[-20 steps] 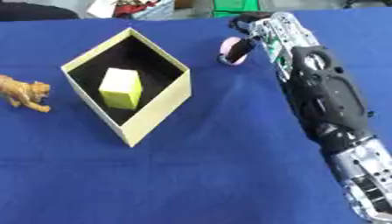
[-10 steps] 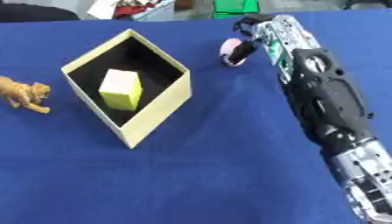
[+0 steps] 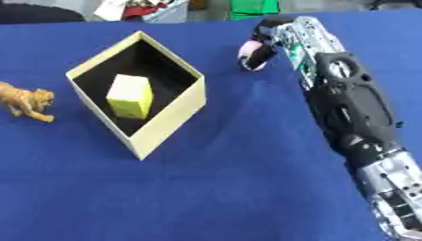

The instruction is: Pick up objects on the table and place them in the box.

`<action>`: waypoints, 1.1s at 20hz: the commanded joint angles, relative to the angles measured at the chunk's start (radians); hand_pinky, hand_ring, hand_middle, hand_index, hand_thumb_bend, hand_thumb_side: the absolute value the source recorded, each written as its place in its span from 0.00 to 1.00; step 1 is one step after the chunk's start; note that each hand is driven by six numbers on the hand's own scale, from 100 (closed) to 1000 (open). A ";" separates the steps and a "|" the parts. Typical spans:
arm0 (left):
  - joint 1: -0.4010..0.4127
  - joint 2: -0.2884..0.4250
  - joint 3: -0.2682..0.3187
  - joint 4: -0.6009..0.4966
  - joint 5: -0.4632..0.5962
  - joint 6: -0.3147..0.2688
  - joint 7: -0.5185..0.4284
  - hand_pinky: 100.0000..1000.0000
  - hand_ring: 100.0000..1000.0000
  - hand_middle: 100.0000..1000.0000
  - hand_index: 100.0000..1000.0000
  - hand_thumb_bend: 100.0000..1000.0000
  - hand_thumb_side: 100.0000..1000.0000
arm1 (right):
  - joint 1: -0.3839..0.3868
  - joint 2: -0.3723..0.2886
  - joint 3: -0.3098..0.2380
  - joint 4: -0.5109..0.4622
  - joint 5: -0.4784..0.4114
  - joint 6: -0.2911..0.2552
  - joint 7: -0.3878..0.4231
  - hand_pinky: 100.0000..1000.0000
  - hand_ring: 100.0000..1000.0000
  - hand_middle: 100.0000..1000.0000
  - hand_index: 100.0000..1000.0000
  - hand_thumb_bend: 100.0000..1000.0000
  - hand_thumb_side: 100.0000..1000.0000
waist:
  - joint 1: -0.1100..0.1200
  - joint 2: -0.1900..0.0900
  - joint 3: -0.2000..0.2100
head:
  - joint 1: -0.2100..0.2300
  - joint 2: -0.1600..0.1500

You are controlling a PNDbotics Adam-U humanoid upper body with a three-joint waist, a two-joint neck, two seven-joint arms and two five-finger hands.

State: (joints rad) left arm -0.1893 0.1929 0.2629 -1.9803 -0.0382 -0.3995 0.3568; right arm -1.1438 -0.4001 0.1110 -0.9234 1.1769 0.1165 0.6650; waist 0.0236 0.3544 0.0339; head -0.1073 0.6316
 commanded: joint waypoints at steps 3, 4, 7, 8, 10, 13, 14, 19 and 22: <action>-0.007 0.008 0.001 -0.020 0.000 0.000 -0.007 0.70 0.68 0.63 0.73 0.14 0.88 | -0.021 -0.006 -0.010 -0.012 -0.001 0.000 -0.006 0.90 0.93 0.73 0.78 0.09 0.31 | 0.002 -0.019 0.002 | -0.001 -0.010; -0.007 0.009 0.001 -0.020 0.000 0.000 -0.008 0.70 0.68 0.63 0.73 0.14 0.88 | -0.021 -0.007 -0.009 -0.015 -0.001 0.000 -0.007 0.89 0.92 0.73 0.77 0.08 0.23 | 0.002 -0.019 0.002 | -0.001 -0.010; -0.008 0.009 0.001 -0.020 0.001 0.000 -0.009 0.70 0.68 0.63 0.73 0.14 0.87 | -0.022 -0.007 -0.007 -0.027 -0.004 0.000 -0.015 0.89 0.92 0.72 0.78 0.05 0.04 | 0.001 -0.019 0.001 | 0.000 -0.011; -0.008 0.009 0.001 -0.020 0.001 0.000 -0.009 0.70 0.68 0.63 0.73 0.14 0.88 | -0.022 -0.008 -0.006 -0.032 -0.005 0.002 -0.019 0.89 0.91 0.72 0.78 0.05 0.01 | 0.001 -0.020 0.001 | 0.000 -0.011; -0.009 0.009 0.002 -0.020 0.002 0.000 -0.009 0.70 0.68 0.63 0.73 0.14 0.88 | -0.022 -0.007 -0.005 -0.041 -0.010 0.010 -0.028 0.88 0.91 0.72 0.77 0.00 0.00 | 0.001 -0.020 0.001 | 0.000 -0.012; -0.009 0.009 0.002 -0.020 0.003 0.000 -0.009 0.70 0.68 0.63 0.73 0.14 0.88 | -0.022 -0.005 0.000 -0.052 -0.018 0.020 -0.039 0.87 0.91 0.71 0.77 0.00 0.00 | 0.001 -0.021 0.001 | 0.000 -0.013; -0.009 0.010 0.002 -0.020 0.003 0.000 -0.009 0.70 0.68 0.63 0.73 0.14 0.87 | -0.022 -0.004 0.002 -0.055 -0.021 0.023 -0.040 0.87 0.91 0.71 0.77 0.00 0.00 | 0.001 -0.021 0.001 | 0.000 -0.013; -0.010 0.010 0.002 -0.020 0.004 0.000 -0.010 0.70 0.68 0.63 0.73 0.14 0.87 | -0.023 -0.002 0.004 -0.063 -0.038 0.032 -0.035 0.86 0.90 0.72 0.77 0.00 0.00 | 0.001 -0.022 0.002 | 0.000 -0.014; -0.010 0.010 0.002 -0.020 0.004 0.000 -0.010 0.70 0.68 0.63 0.73 0.14 0.87 | -0.026 -0.001 0.007 -0.072 -0.037 0.037 -0.033 0.86 0.90 0.72 0.76 0.00 0.00 | 0.001 -0.023 0.003 | 0.000 -0.014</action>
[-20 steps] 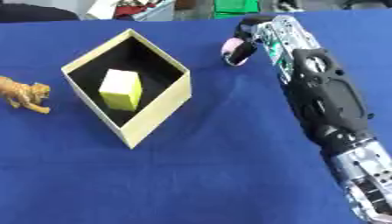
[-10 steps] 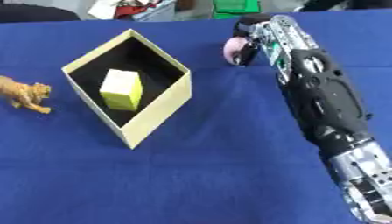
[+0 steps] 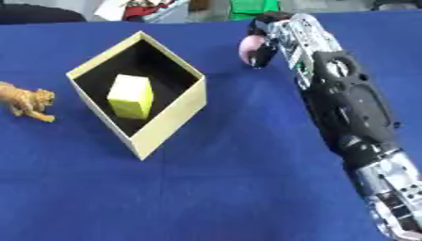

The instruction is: Pick up objects on the table and place them in the box.

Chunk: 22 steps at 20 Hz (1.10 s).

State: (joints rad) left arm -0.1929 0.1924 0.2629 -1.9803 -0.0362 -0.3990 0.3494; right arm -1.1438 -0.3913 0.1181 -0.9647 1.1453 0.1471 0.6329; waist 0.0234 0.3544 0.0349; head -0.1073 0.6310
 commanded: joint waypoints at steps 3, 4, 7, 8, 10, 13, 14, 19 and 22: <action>-0.008 0.011 0.002 -0.020 0.002 0.000 -0.002 0.70 0.68 0.63 0.73 0.14 0.87 | -0.031 -0.008 0.001 -0.041 -0.002 0.011 -0.002 0.86 0.90 0.71 0.76 0.00 0.00 | 0.000 -0.024 0.002 | 0.000 -0.015; -0.008 0.011 0.002 -0.020 0.002 -0.001 -0.002 0.70 0.68 0.63 0.73 0.14 0.87 | -0.034 -0.008 0.001 -0.047 -0.002 0.012 -0.003 0.86 0.90 0.71 0.76 0.00 0.00 | 0.000 -0.024 0.002 | 0.000 -0.015; -0.009 0.012 0.002 -0.020 0.002 0.000 -0.002 0.70 0.68 0.63 0.73 0.14 0.87 | -0.042 -0.006 0.003 -0.075 -0.003 0.013 -0.006 0.86 0.90 0.71 0.76 0.00 0.00 | 0.000 -0.025 0.003 | 0.000 -0.015; -0.009 0.012 0.002 -0.020 0.002 0.000 -0.002 0.70 0.68 0.63 0.73 0.14 0.87 | -0.046 -0.005 0.004 -0.088 -0.006 0.012 -0.006 0.86 0.90 0.71 0.76 0.00 0.00 | -0.001 -0.025 0.004 | 0.000 -0.014; -0.010 0.012 0.002 -0.020 0.002 0.000 -0.002 0.70 0.68 0.63 0.73 0.14 0.87 | -0.054 -0.002 0.010 -0.115 -0.010 0.009 -0.005 0.86 0.90 0.71 0.76 0.00 0.00 | -0.001 -0.025 0.004 | 0.000 -0.014; -0.010 0.013 0.001 -0.020 0.002 0.000 -0.002 0.70 0.68 0.63 0.73 0.14 0.87 | -0.066 0.004 0.017 -0.153 -0.028 0.009 0.001 0.86 0.91 0.71 0.77 0.00 0.00 | -0.002 -0.026 0.005 | -0.001 -0.014; -0.010 0.013 0.001 -0.020 0.003 0.000 -0.002 0.70 0.68 0.63 0.73 0.14 0.87 | -0.069 0.007 0.021 -0.165 -0.036 0.009 0.003 0.86 0.91 0.71 0.77 0.00 0.00 | -0.002 -0.026 0.006 | -0.001 -0.015; -0.011 0.014 0.001 -0.020 0.004 0.000 -0.002 0.70 0.68 0.63 0.73 0.14 0.87 | -0.089 0.029 0.043 -0.223 -0.072 0.005 0.015 0.86 0.91 0.71 0.77 0.00 0.00 | -0.003 -0.029 0.007 | -0.004 -0.015; -0.011 0.013 0.001 -0.020 0.005 0.000 -0.002 0.70 0.68 0.63 0.73 0.14 0.87 | -0.101 0.048 0.060 -0.249 -0.091 -0.002 0.024 0.86 0.91 0.70 0.77 0.00 0.00 | -0.003 -0.030 0.008 | -0.008 -0.012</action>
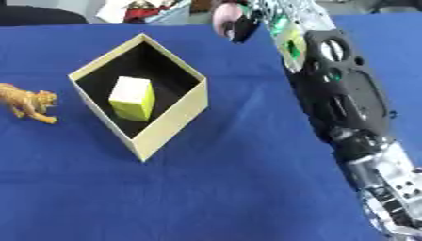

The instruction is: Pick up objects on the table and place them in the box.

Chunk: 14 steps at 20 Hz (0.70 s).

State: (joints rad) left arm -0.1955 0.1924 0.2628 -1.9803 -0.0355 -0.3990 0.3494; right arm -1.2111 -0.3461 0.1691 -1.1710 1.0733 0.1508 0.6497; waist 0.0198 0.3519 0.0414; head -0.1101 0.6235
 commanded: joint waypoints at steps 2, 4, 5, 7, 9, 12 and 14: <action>-0.008 0.013 0.000 -0.020 0.004 0.001 -0.003 0.70 0.68 0.63 0.73 0.14 0.87 | -0.042 0.016 0.022 -0.057 -0.029 -0.010 0.014 0.86 0.91 0.70 0.77 0.00 0.00 | 0.000 -0.027 0.003 | -0.008 -0.002; -0.008 0.012 0.000 -0.020 0.005 0.001 -0.004 0.70 0.68 0.63 0.73 0.14 0.87 | -0.049 0.031 0.038 -0.072 -0.035 -0.018 0.022 0.86 0.91 0.71 0.77 0.00 0.00 | 0.000 -0.027 0.004 | -0.011 -0.001; -0.008 0.012 0.000 -0.020 0.005 0.001 -0.004 0.70 0.68 0.63 0.73 0.14 0.87 | -0.051 0.037 0.044 -0.077 -0.037 -0.020 0.026 0.86 0.91 0.71 0.77 0.00 0.00 | 0.000 -0.026 0.004 | -0.012 0.000; -0.008 0.011 -0.001 -0.020 0.005 0.001 -0.005 0.70 0.68 0.63 0.73 0.14 0.87 | -0.055 0.049 0.055 -0.083 -0.045 -0.024 0.034 0.87 0.91 0.71 0.77 0.00 0.00 | 0.000 -0.025 0.005 | -0.012 0.000; -0.008 0.010 -0.001 -0.020 0.005 0.001 -0.005 0.70 0.68 0.63 0.73 0.14 0.87 | -0.059 0.060 0.068 -0.082 -0.055 -0.029 0.044 0.87 0.91 0.71 0.77 0.00 0.00 | 0.000 -0.024 0.006 | -0.013 -0.001; -0.008 0.009 -0.001 -0.020 0.006 0.002 -0.006 0.70 0.68 0.63 0.73 0.14 0.87 | -0.062 0.074 0.086 -0.065 -0.073 -0.036 0.061 0.87 0.91 0.71 0.77 0.00 0.00 | 0.000 -0.023 0.006 | -0.014 -0.002; -0.008 0.008 -0.001 -0.020 0.006 0.002 -0.007 0.70 0.68 0.63 0.73 0.14 0.87 | -0.062 0.080 0.093 -0.051 -0.086 -0.039 0.066 0.87 0.92 0.71 0.77 0.00 0.00 | 0.000 -0.022 0.007 | -0.014 -0.003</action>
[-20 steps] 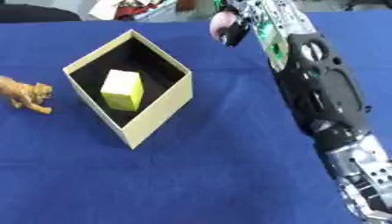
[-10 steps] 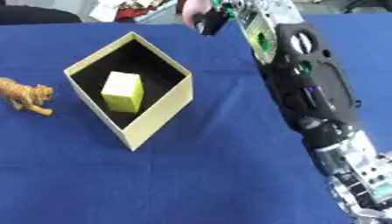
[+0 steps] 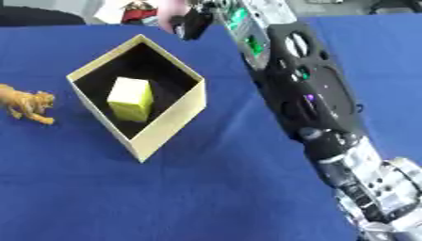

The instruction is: Pick up objects on the table and place them in the box.

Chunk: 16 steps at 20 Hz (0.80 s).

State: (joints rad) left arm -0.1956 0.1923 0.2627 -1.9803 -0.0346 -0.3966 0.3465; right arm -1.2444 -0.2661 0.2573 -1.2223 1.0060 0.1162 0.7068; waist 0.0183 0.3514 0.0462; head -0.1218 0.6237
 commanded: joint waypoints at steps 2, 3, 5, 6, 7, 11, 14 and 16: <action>-0.008 0.008 -0.001 -0.020 0.005 0.000 -0.004 0.70 0.68 0.63 0.73 0.14 0.87 | -0.030 0.005 0.015 0.017 -0.034 -0.008 0.015 0.87 0.92 0.71 0.77 0.00 0.00 | 0.002 -0.022 0.003 | -0.002 -0.003; -0.008 0.008 -0.001 -0.020 0.005 0.000 -0.004 0.70 0.68 0.63 0.73 0.14 0.87 | -0.031 0.008 0.021 0.025 -0.040 -0.010 0.018 0.87 0.92 0.71 0.77 0.00 0.00 | 0.002 -0.022 0.003 | -0.002 -0.003; -0.007 0.007 -0.001 -0.020 0.005 0.000 -0.005 0.70 0.68 0.63 0.73 0.14 0.87 | -0.031 0.011 0.030 0.042 -0.052 -0.013 0.024 0.87 0.92 0.71 0.77 0.00 0.00 | 0.002 -0.022 0.002 | -0.002 -0.004; -0.008 0.008 0.000 -0.020 0.005 0.000 -0.005 0.70 0.68 0.63 0.73 0.13 0.87 | -0.031 0.012 0.033 0.052 -0.057 -0.013 0.026 0.87 0.92 0.71 0.78 0.00 0.00 | 0.002 -0.022 0.002 | -0.002 -0.004; -0.008 0.008 0.000 -0.020 0.005 0.000 -0.005 0.70 0.68 0.63 0.73 0.13 0.87 | -0.030 0.013 0.035 0.060 -0.062 -0.014 0.026 0.87 0.92 0.71 0.77 0.00 0.00 | 0.002 -0.022 0.002 | -0.002 -0.004; -0.008 0.008 0.000 -0.020 0.005 0.001 -0.005 0.70 0.68 0.63 0.73 0.14 0.87 | -0.028 0.012 0.040 0.085 -0.082 -0.016 0.028 0.87 0.92 0.70 0.78 0.00 0.00 | 0.002 -0.022 0.001 | -0.002 -0.005; -0.008 0.007 0.000 -0.020 0.006 0.001 -0.006 0.70 0.68 0.63 0.73 0.13 0.87 | -0.028 0.012 0.043 0.093 -0.093 -0.018 0.029 0.87 0.93 0.71 0.79 0.00 0.00 | 0.002 -0.022 0.000 | -0.002 -0.005; -0.008 0.008 0.000 -0.020 0.006 0.001 -0.006 0.70 0.68 0.63 0.73 0.13 0.87 | -0.028 0.012 0.045 0.094 -0.095 -0.019 0.029 0.88 0.94 0.75 0.83 0.00 0.04 | 0.002 -0.022 -0.001 | -0.001 -0.006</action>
State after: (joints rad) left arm -0.1956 0.1919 0.2626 -1.9803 -0.0342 -0.3951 0.3443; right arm -1.2494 -0.2485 0.3031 -1.1211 0.9188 0.1008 0.7345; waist 0.0182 0.3515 0.0452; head -0.1221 0.6236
